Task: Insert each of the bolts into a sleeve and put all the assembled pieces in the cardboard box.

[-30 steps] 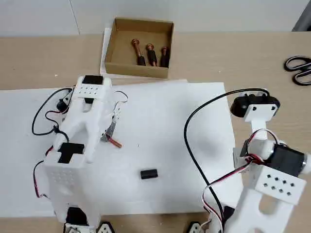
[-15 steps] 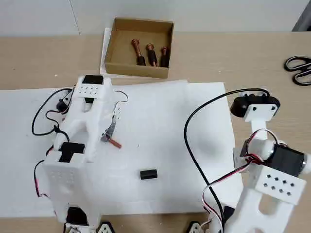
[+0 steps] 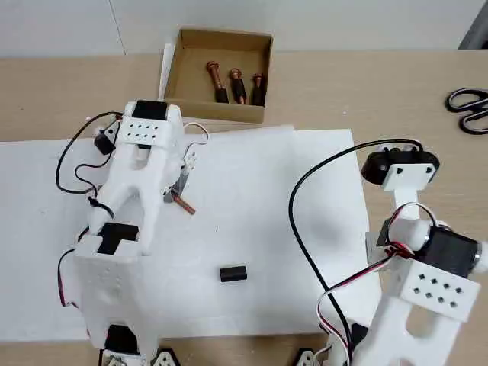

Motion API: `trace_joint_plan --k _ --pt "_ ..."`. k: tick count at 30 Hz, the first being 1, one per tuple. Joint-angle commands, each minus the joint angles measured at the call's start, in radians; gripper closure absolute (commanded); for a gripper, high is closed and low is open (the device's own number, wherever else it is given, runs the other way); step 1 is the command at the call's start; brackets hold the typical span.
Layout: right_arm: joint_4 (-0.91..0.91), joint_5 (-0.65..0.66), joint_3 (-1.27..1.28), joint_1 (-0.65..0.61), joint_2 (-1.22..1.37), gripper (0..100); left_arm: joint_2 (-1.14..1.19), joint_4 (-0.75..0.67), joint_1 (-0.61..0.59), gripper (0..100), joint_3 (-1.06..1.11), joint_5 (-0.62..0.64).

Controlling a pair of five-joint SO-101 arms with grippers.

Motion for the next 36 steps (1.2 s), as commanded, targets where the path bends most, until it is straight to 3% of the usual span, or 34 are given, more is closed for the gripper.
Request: trace_joint_plan --k 1,9,18,31,36 --pt "-0.013 0.006 -0.003 0.012 -0.008 99.5 0.029 0.028 -0.008 99 0.018 -0.009" --pt "-0.027 0.006 0.023 0.010 -0.008 99.5 0.152 0.028 -0.008 98 -0.039 -0.071" --pt "-0.027 0.006 0.023 0.010 -0.008 99.5 0.106 0.029 -0.008 79 -0.042 -0.074" --pt "-0.027 0.006 0.023 0.010 -0.008 99.5 0.061 0.028 -0.011 79 -0.042 -0.071" --pt "-0.027 0.006 0.023 0.010 -0.008 99.5 0.061 0.028 -0.077 79 -0.044 -0.074"
